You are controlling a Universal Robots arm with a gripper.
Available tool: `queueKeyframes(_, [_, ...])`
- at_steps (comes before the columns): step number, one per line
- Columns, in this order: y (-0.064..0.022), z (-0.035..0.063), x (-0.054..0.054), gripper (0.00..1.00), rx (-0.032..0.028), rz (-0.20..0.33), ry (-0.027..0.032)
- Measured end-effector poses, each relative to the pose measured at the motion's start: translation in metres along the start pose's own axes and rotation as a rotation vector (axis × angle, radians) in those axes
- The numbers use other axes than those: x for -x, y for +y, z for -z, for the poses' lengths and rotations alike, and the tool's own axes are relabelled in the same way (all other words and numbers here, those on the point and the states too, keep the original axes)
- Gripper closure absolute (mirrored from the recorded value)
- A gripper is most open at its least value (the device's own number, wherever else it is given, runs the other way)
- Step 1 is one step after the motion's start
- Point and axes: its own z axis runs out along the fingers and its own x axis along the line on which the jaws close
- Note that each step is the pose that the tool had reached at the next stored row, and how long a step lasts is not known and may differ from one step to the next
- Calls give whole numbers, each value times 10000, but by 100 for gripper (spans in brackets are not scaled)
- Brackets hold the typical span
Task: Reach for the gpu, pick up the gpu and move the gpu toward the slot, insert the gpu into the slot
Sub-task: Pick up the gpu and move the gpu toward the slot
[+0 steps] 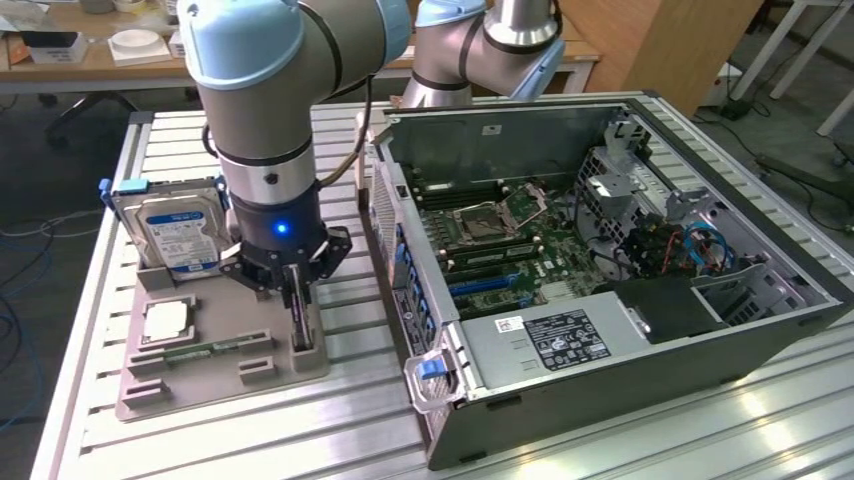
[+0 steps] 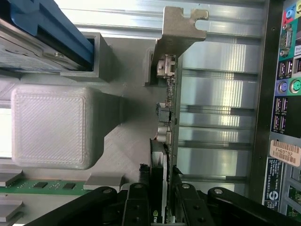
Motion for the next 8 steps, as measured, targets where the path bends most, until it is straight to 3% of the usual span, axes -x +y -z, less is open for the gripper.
queueKeyframes(6, [0,0,-1,73,16,-2,-2])
queueKeyframes(8, [0,55,-5,73,19,-2,-10])
